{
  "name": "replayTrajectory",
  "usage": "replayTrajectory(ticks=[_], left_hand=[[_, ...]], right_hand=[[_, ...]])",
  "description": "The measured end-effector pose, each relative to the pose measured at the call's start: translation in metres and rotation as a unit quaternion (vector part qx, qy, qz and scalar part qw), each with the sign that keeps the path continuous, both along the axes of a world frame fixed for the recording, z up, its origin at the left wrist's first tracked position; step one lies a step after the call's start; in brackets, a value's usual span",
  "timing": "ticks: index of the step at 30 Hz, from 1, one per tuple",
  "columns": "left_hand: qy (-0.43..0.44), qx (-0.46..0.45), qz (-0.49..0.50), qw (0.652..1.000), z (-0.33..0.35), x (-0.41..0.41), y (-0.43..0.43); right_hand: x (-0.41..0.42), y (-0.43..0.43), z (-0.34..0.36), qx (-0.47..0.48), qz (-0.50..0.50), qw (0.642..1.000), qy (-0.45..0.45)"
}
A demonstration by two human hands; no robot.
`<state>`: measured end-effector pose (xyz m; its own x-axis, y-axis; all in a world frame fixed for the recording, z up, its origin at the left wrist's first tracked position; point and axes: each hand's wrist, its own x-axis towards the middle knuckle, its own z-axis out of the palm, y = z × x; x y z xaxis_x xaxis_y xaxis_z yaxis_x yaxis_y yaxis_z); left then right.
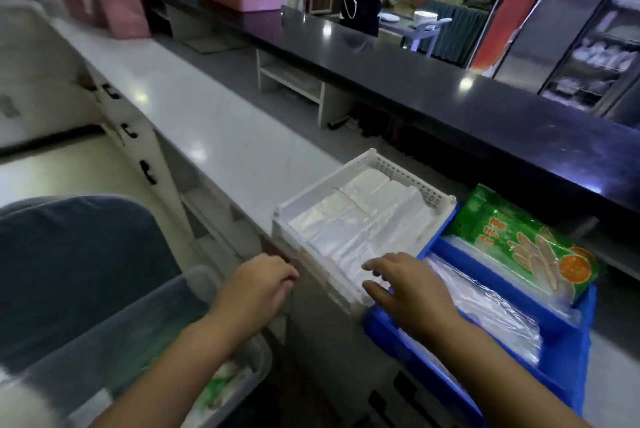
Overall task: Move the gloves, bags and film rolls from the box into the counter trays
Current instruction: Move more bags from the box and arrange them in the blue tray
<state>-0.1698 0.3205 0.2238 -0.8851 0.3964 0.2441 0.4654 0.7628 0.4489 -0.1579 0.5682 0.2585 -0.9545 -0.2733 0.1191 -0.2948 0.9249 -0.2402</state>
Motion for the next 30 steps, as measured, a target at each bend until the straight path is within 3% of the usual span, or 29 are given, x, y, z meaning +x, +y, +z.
replayTrajectory(ticks=[9,15,21,30], left_hand=[[-0.113,0.006,0.226,0.968,-0.042,0.058,-0.221],[-0.180,-0.015,0.291,0.940,-0.091,0.101,-0.321],[-0.263,-0.009,0.308,0.914,-0.145,0.134,-0.363],[-0.314,-0.062,0.284,0.904,-0.214,0.157,-0.368]], right_hand=[[-0.017,-0.195,-0.025,0.012,0.176,0.984,-0.021],[-0.012,-0.294,-0.087,0.031,0.196,0.974,-0.106],[0.004,-0.331,-0.154,0.056,0.169,0.964,-0.199],[0.006,-0.330,-0.240,0.119,0.147,0.923,-0.335]])
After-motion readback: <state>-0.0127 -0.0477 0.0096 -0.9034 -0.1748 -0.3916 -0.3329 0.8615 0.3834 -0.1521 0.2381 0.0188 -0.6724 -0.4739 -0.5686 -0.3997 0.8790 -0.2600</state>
